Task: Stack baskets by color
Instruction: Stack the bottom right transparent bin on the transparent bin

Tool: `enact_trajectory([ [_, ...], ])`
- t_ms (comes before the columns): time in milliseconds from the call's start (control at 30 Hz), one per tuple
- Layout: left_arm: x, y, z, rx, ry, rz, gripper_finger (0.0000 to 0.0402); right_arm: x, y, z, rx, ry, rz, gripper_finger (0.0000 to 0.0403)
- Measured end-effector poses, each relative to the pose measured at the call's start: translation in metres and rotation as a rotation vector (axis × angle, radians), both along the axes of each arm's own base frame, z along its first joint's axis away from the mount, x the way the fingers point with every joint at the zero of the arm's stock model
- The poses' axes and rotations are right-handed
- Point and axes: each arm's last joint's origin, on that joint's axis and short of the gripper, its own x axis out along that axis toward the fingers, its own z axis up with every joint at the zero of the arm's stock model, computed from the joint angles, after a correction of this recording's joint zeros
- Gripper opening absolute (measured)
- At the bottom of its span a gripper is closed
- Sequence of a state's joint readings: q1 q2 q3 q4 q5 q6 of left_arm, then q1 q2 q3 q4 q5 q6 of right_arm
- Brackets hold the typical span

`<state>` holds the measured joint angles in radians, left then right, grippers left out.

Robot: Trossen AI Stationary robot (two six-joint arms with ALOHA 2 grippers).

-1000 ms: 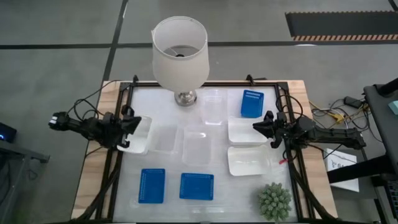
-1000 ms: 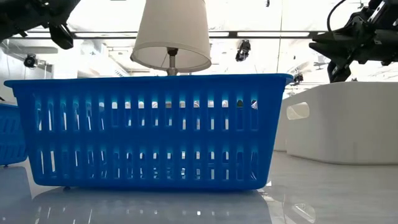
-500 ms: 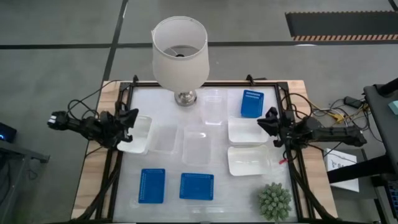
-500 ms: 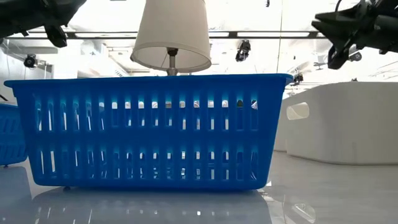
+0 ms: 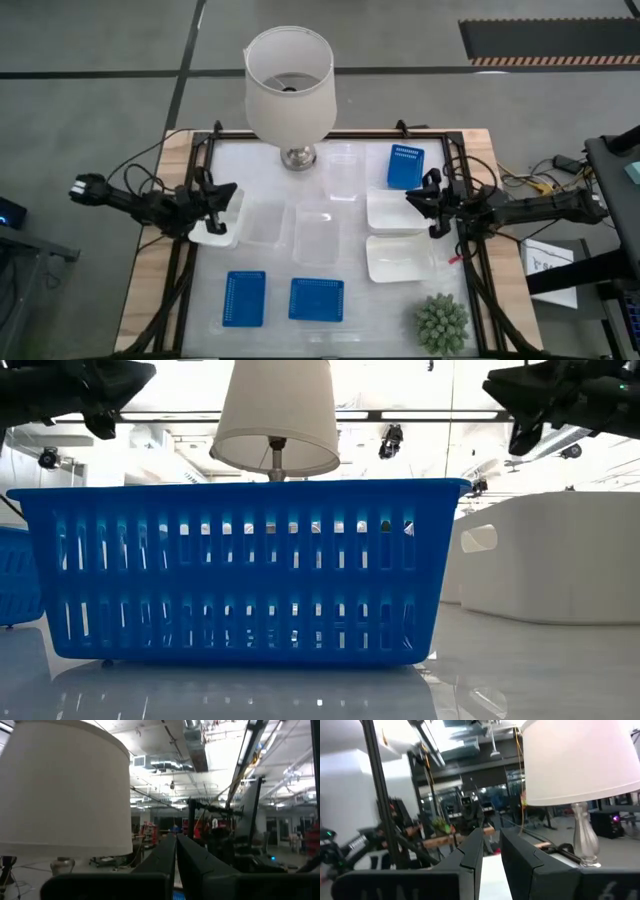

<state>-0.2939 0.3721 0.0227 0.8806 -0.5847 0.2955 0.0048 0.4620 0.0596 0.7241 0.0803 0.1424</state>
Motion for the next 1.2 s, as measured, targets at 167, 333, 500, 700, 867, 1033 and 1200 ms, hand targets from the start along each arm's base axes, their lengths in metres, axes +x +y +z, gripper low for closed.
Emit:
enact_trajectory([
  [167, 0.004, -0.001, -0.003, 0.011, 0.037, 0.000, 0.0000, 0.016, 0.001, 0.000, -0.047, 0.086, -0.003, 0.0059],
  [333, 0.005, -0.002, -0.005, 0.015, 0.049, 0.000, 0.0000, 0.027, 0.003, -0.002, -0.088, 0.097, 0.000, 0.0059],
  [500, 0.006, -0.002, -0.005, 0.016, 0.052, 0.000, 0.0000, 0.035, 0.003, -0.007, -0.110, 0.101, -0.003, 0.0059],
  [700, 0.006, -0.002, -0.005, 0.015, 0.052, -0.001, 0.0000, 0.044, 0.003, -0.015, -0.110, 0.115, -0.001, 0.0059],
  [867, 0.006, -0.002, -0.005, 0.015, 0.051, -0.002, 0.0000, 0.059, 0.004, -0.011, -0.117, 0.130, 0.011, 0.0059],
  [1033, 0.006, -0.002, -0.005, 0.015, 0.051, -0.003, 0.0000, 0.083, 0.007, -0.002, -0.179, 0.130, 0.091, 0.0059],
  [1200, 0.006, -0.002, -0.005, -0.021, 0.037, -0.022, 0.0000, 0.112, 0.010, 0.005, -0.234, 0.141, 0.166, 0.0059],
])
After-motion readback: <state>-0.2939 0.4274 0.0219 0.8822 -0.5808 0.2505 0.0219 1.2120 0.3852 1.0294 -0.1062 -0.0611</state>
